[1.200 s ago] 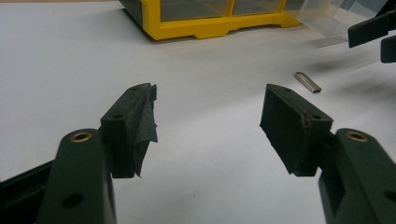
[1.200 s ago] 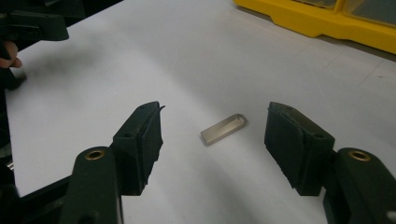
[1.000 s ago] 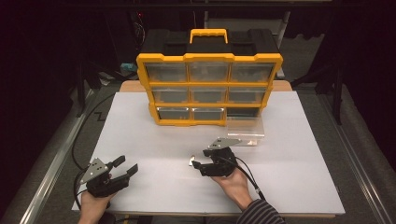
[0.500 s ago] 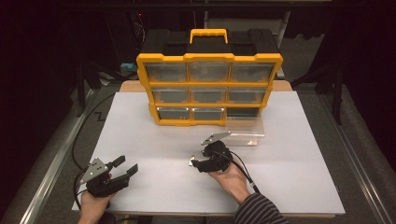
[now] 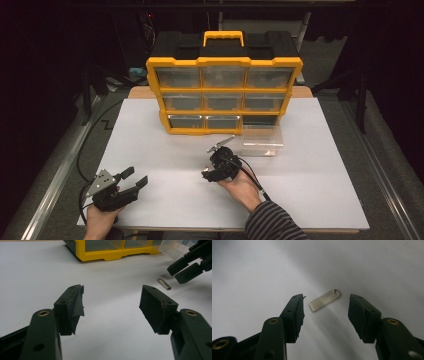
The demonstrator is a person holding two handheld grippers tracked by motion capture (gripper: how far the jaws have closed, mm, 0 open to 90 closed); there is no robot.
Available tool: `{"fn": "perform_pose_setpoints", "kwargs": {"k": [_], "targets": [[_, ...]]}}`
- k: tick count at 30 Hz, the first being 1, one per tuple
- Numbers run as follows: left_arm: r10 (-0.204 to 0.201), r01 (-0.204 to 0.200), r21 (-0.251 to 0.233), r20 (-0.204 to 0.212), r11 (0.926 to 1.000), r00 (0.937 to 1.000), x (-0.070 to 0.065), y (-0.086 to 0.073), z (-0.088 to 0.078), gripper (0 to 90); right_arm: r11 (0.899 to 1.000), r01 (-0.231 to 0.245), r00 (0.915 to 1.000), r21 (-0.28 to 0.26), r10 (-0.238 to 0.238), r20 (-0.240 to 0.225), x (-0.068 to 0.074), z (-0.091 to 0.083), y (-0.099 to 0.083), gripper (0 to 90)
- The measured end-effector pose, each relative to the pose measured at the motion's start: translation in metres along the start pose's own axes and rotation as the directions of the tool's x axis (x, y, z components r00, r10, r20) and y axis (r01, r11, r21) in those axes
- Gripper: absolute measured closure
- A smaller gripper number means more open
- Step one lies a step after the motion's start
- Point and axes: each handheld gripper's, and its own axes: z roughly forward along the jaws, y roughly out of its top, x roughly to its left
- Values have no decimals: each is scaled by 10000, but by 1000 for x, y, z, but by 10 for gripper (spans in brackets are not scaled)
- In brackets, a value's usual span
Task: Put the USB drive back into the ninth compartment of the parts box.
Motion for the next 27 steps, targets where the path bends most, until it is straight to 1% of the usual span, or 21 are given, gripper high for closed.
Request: {"fn": "perform_pose_setpoints", "kwargs": {"k": [1,2,3,4,5,6,12,13,14,15,16,17,21,22,23,25,27], "targets": [[0,0,-6,-4,10000,10000,0,0,0,358,9998,-141,9999,136,141,-31,1,1,1,480],[0,0,-6,0,10000,10000,0,0,0,358,9997,-155,9999,189,156,-33,2,3,3,483],[-8,8,-12,-1,10000,10000,0,0,0,358,9996,-58,10000,274,58,1,2,4,4,484],[-4,4,-12,2,10000,10000,0,0,0,358,9992,-126,9999,373,126,-5,2,5,5,486],[-5,5,-12,5,10000,10000,0,0,0,359,9991,-67,10000,422,67,0,3,6,7,488],[-5,5,-12,6,10000,10000,0,0,0,358,9986,-113,9999,509,112,36,4,7,8,490],[-3,3,-24,6,10000,10000,0,0,0,359,9964,41,9997,850,-60,216,6,14,15,503],[-7,7,-25,8,10000,10000,0,0,0,359,9956,-39,9997,937,16,247,6,15,15,504],[-11,11,-31,11,10000,10000,0,0,0,359,9958,30,9997,917,-51,232,5,16,16,507],[-9,9,-30,13,10000,10000,0,0,0,359,9947,-118,9995,1023,88,306,5,17,16,510],[-8,8,-27,16,10000,10000,0,0,0,359,9944,-128,9995,1045,98,294,5,18,16,513],[-12,12,-27,16,10000,10000,0,0,0,359,9938,-48,9995,1111,13,314,4,19,17,516],[-5,5,-22,13,10000,10000,0,0,0,359,9933,-44,9993,1156,1,373,5,20,18,530],[-4,4,-26,13,10000,10000,0,0,0,359,9932,56,9993,1166,-98,356,6,21,19,533],[7,-7,-20,19,10000,10000,0,0,0,359,9923,0,9991,1238,-53,427,7,21,19,536],[0,0,-25,18,10000,10000,0,0,0,359,9922,110,9986,1242,-172,493,8,22,20,541],[-5,5,-23,13,10000,10000,0,0,0,358,9911,95,9983,1331,-170,551,10,23,21,559]]}}
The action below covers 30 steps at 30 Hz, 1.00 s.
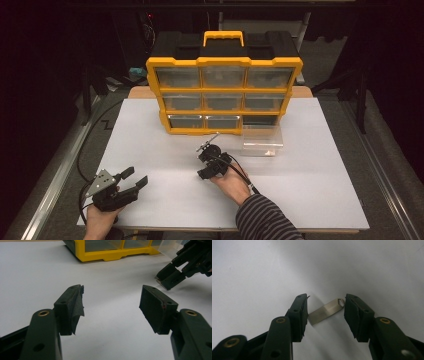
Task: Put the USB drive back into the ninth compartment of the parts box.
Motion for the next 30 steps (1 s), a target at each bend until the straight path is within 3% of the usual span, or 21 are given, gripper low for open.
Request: {"fn": "perform_pose_setpoints", "kwargs": {"k": [7,11,17,30], "targets": [[17,-17,5,2,10000,10000,0,0,0,359,9977,667,9958,108,-673,619,5,1,0,648],[27,-27,17,1,10000,10000,0,0,0,359,9970,753,9946,157,-763,706,6,0,-1,691],[41,-41,31,2,10000,10000,0,0,0,359,9951,972,9931,157,-981,647,7,0,-2,787],[43,-43,37,-3,10000,10000,0,0,0,359,9930,1181,9914,66,-1183,554,5,-4,-6,793]]}}
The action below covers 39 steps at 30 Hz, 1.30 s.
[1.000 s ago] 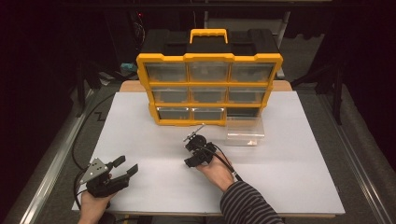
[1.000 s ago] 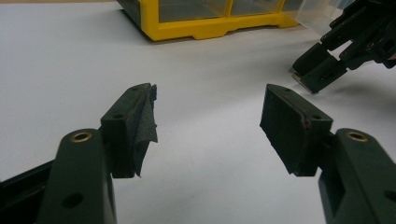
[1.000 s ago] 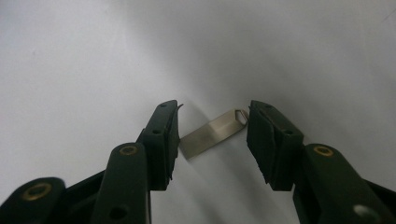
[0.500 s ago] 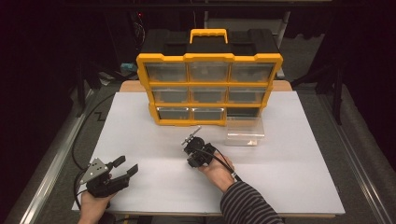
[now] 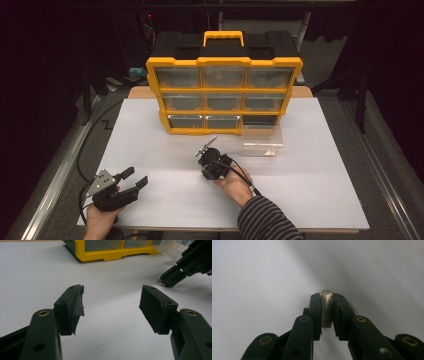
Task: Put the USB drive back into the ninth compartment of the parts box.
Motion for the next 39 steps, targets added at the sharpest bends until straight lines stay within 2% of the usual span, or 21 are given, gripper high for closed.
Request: {"fn": "perform_pose_setpoints", "kwargs": {"k": [12,39], "targets": [[-6,6,10,-33,10000,10000,0,0,1,359,9996,-137,9999,-261,138,13,-7,-16,-14,794],[-45,45,-12,-66,10000,10000,0,0,1,359,9948,-748,9972,-684,752,21,-26,-39,-51,794]]}}
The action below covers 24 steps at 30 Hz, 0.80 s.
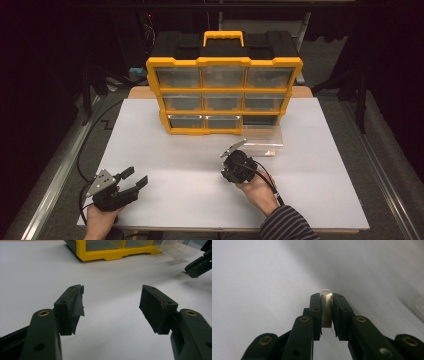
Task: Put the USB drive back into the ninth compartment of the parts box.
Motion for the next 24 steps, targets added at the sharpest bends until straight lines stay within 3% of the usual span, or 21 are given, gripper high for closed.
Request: {"fn": "perform_pose_setpoints", "kwargs": {"k": [24], "targets": [[-18,18,8,-37,10000,10000,0,0,0,359,9979,-557,9982,-329,563,195,-18,-18,-30,794]]}}
